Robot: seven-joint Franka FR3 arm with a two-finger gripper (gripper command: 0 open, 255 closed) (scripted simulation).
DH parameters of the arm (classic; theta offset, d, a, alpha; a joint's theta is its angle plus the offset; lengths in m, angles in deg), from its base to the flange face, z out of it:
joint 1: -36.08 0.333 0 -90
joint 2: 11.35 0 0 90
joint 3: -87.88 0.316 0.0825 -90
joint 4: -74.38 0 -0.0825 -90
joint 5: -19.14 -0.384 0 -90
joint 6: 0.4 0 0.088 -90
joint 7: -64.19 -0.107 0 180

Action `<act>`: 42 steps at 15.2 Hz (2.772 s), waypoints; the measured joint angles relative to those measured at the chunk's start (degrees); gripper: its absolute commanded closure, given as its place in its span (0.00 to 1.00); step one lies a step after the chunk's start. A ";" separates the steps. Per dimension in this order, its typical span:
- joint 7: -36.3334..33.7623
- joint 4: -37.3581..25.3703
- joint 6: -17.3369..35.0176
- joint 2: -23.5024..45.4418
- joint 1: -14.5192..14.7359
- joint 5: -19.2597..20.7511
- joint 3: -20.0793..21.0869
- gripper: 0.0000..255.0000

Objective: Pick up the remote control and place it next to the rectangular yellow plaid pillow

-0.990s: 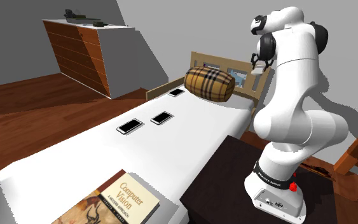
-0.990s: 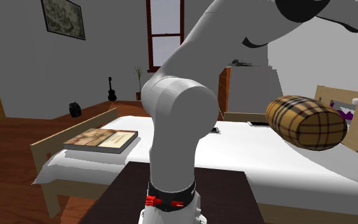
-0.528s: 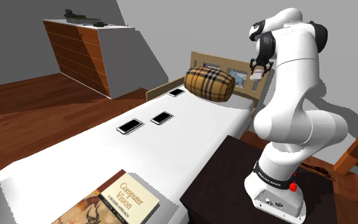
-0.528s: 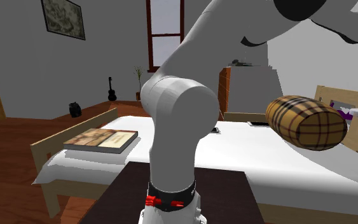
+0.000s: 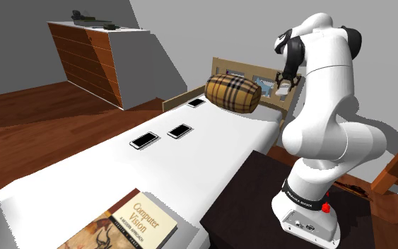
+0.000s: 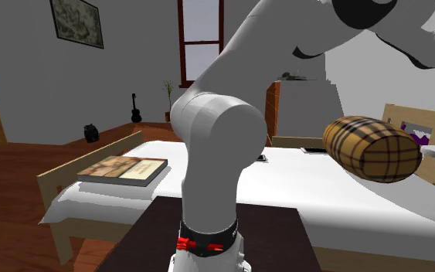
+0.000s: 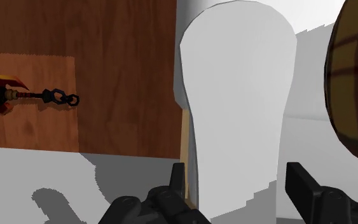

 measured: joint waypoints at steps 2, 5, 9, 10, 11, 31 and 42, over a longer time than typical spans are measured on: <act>0.18 1.12 1.36 0.27 0.08 -0.14 0.08 1.00; 0.43 2.99 3.45 0.56 0.28 -0.35 0.20 1.00; 0.72 3.88 5.69 1.95 0.17 -0.81 0.51 1.00; 0.82 4.05 6.23 2.33 0.11 -0.93 0.60 1.00; 0.89 4.61 6.93 2.49 0.17 -1.02 0.66 1.00; 2.38 7.59 17.19 9.95 -0.59 -3.42 2.56 1.00; 2.75 7.62 19.77 12.50 -0.93 -4.10 3.20 1.00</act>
